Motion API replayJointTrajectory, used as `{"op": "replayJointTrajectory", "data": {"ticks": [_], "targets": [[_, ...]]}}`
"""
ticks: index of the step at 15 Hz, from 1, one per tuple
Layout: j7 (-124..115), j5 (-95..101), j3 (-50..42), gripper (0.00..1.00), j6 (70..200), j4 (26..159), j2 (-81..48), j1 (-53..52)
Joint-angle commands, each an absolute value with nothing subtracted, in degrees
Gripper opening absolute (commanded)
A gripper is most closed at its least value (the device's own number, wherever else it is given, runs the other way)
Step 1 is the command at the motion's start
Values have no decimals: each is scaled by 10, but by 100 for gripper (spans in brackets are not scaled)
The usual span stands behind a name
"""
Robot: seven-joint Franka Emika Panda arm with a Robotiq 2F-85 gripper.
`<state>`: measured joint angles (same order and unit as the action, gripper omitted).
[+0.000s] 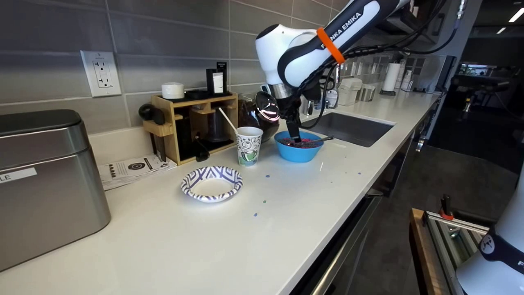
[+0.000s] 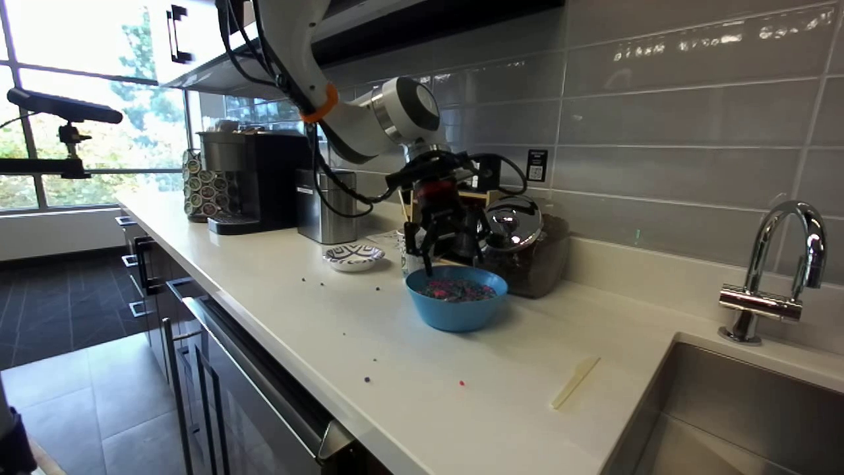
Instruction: Use the silver spoon to place some cereal from the blue bowl into the coffee cup.
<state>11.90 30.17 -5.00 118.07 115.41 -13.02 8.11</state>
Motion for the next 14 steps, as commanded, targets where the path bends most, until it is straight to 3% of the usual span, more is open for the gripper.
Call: {"op": "replayJointTrajectory", "data": {"ticks": [1,8,14], "targets": [[126,262,-61,100,1171,1147,-98,83],[124,93,-72,100,1082,1145,-36,97],[120,136,-72,100,1097,1134,-57,88]]}}
